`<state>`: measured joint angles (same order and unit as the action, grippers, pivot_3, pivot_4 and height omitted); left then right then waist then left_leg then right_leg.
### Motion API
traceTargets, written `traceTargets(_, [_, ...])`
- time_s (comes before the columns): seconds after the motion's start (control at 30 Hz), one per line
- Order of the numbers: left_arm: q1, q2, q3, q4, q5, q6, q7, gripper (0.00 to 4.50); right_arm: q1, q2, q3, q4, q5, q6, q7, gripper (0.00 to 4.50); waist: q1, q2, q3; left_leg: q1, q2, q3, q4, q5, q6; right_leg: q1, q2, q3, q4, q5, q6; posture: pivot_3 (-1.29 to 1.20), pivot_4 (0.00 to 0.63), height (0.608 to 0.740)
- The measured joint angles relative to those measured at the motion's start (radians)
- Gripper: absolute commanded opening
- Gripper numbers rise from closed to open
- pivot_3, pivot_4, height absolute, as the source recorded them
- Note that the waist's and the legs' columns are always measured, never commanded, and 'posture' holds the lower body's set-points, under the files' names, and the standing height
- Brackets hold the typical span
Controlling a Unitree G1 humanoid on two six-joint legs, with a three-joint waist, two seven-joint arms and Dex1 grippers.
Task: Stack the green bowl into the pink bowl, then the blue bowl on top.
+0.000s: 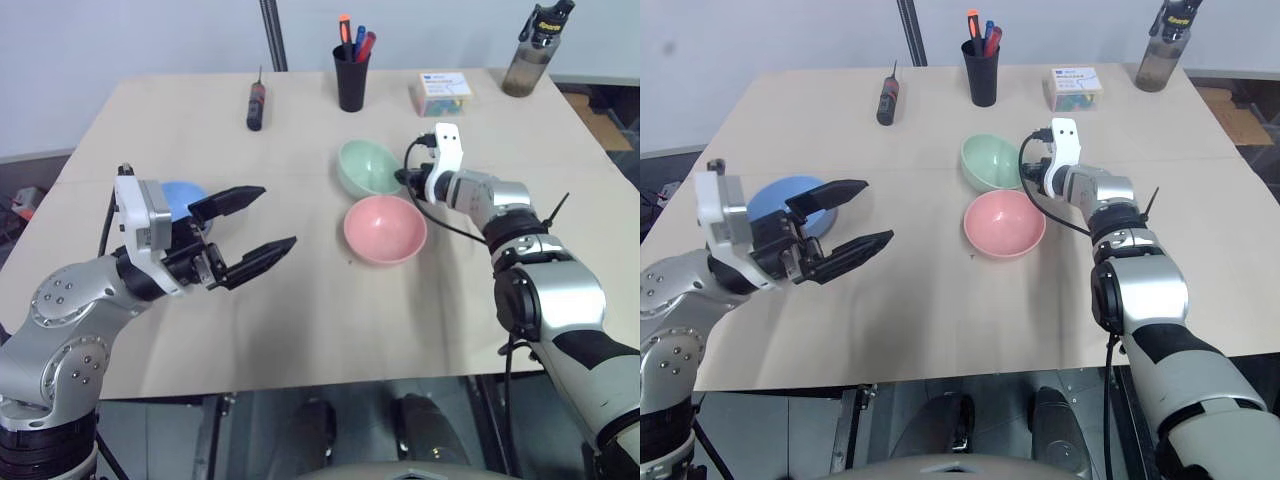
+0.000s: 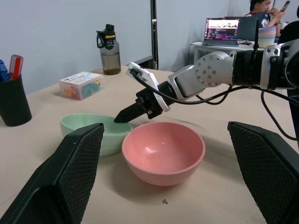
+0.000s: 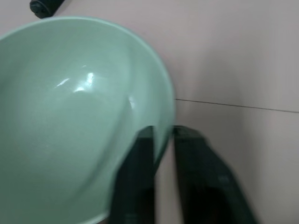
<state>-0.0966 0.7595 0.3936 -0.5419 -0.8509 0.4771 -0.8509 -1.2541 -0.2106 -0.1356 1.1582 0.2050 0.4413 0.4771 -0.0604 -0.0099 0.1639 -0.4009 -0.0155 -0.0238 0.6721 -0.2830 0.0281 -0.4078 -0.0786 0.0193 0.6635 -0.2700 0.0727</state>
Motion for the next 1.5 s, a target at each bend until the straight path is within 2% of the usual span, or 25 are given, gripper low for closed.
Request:
traceTargets(0.2, [-0.002, 0.002, -0.002, 0.002, 0.002, -0.004, 0.000, 4.50, -0.025, -0.020, -0.008, -0.043, 0.009, 0.002, 0.081, 0.02, -0.002, 0.001, 0.000, 0.000, 0.000, 0.000, 0.000, 0.000, 0.000, 0.000, 0.000, 0.000, 0.000, 0.000, 0.000, 0.00, 0.150, 0.740])
traceTargets(0.4, [-0.020, -0.011, -0.025, 0.019, 0.024, -0.026, -0.011, 4.50, 0.007, -0.085, 0.043, -0.232, -0.019, 0.014, 0.167, 0.02, -0.002, 0.001, 0.000, 0.000, 0.000, 0.000, 0.000, 0.000, 0.000, 0.000, 0.000, 0.000, 0.000, 0.000, 0.000, 0.00, 0.150, 0.740])
traceTargets(0.43, [-0.023, -0.012, -0.033, 0.025, 0.026, -0.030, -0.016, 4.50, 0.036, -0.088, 0.059, -0.267, -0.031, -0.006, 0.183, 0.58, -0.003, 0.001, 0.000, 0.000, 0.000, 0.000, 0.000, 0.000, 0.000, 0.000, 0.000, 0.000, 0.000, 0.000, 0.000, 0.00, 0.150, 0.740])
traceTargets(0.47, [-0.025, -0.013, -0.038, 0.028, 0.028, -0.031, -0.018, 4.50, 0.056, -0.087, 0.067, -0.283, -0.035, -0.015, 0.193, 0.76, -0.003, 0.001, 0.000, 0.000, 0.000, 0.000, 0.000, 0.000, 0.000, 0.000, 0.000, 0.000, 0.000, 0.000, 0.000, 0.00, 0.150, 0.740])
traceTargets(0.57, [-0.028, -0.016, -0.046, 0.045, 0.039, -0.036, -0.026, 4.50, 0.168, -0.097, 0.162, -0.431, -0.091, -0.106, 0.243, 1.94, -0.004, 0.001, 0.000, 0.000, 0.000, 0.000, -0.001, 0.000, 0.000, -0.001, 0.000, 0.001, 0.000, 0.000, 0.000, 0.00, 0.150, 0.740])
traceTargets(0.6, [-0.028, -0.016, -0.046, 0.056, 0.045, -0.040, -0.030, 4.50, 0.226, -0.111, 0.252, -0.518, -0.161, -0.204, 0.266, 1.94, -0.005, 0.001, 0.000, -0.001, 0.000, 0.000, -0.001, 0.000, 0.000, -0.002, 0.000, 0.001, 0.000, 0.000, 0.000, 0.00, 0.150, 0.740])
traceTargets(0.8, [-0.018, -0.015, -0.046, 0.060, 0.055, -0.048, -0.041, 4.50, 0.256, -0.148, 0.402, -0.627, -0.298, -0.421, 0.322, 1.94, -0.008, 0.001, 0.000, 0.000, 0.000, 0.001, -0.001, 0.000, 0.000, -0.002, 0.000, 0.001, 0.001, 0.000, 0.000, 0.00, 0.150, 0.740])
traceTargets(0.93, [0.029, 0.008, -0.021, 0.060, 0.073, -0.054, -0.065, 4.50, 0.208, -0.141, 0.472, -0.552, -0.365, -0.590, 0.344, 1.94, -0.008, 0.001, 0.001, 0.000, 0.001, 0.001, -0.001, 0.000, -0.001, -0.002, 0.000, 0.001, 0.001, 0.000, 0.000, 0.00, 0.150, 0.740])
traceTargets(1.07, [0.047, 0.021, 0.004, 0.060, 0.081, -0.067, -0.081, 4.50, 0.079, -0.173, 0.556, -0.360, -0.481, -0.829, 0.350, 1.94, -0.005, 0.001, 0.001, 0.000, 0.000, 0.000, 0.000, 0.001, -0.001, -0.001, -0.001, 0.000, 0.000, 0.000, 0.000, 0.00, 0.150, 0.740])
traceTargets(1.17, [0.068, 0.021, 0.018, 0.051, 0.078, -0.066, -0.076, 4.50, -0.024, -0.210, 0.627, -0.174, -0.598, -1.003, 0.303, 1.94, -0.006, 0.001, 0.001, 0.000, 0.000, 0.000, -0.001, 0.001, -0.001, -0.001, -0.001, 0.000, -0.001, 0.000, 0.000, 0.00, 0.150, 0.740])
traceTargets(1.3, [0.091, 0.021, 0.038, 0.029, 0.074, -0.064, -0.048, 4.50, -0.047, -0.215, 0.646, -0.030, -0.658, -1.113, 0.279, 1.94, -0.010, 0.001, 0.001, 0.000, 0.000, 0.000, -0.002, 0.001, -0.001, -0.002, 0.000, 0.001, -0.001, 0.000, 0.000, 0.00, 0.150, 0.740])
traceTargets(1.4, [0.098, 0.021, 0.035, 0.007, 0.095, -0.063, -0.010, 4.50, -0.043, -0.208, 0.593, -0.001, -0.594, -1.107, 0.350, 1.94, -0.011, 0.001, 0.001, 0.000, 0.001, 0.001, -0.002, 0.001, -0.002, -0.002, 0.000, 0.001, 0.000, 0.000, 0.000, 0.00, 0.150, 0.740])
traceTargets(1.5, [0.052, 0.032, -0.013, 0.014, 0.158, -0.063, 0.021, 4.50, 0.002, -0.208, 0.442, -0.089, -0.400, -0.998, 0.479, 2.80, -0.002, 0.001, 0.001, 0.000, 0.001, -0.002, -0.001, 0.001, -0.002, 0.000, 0.000, -0.001, 0.000, 0.000, 0.000, 0.00, 0.150, 0.740])
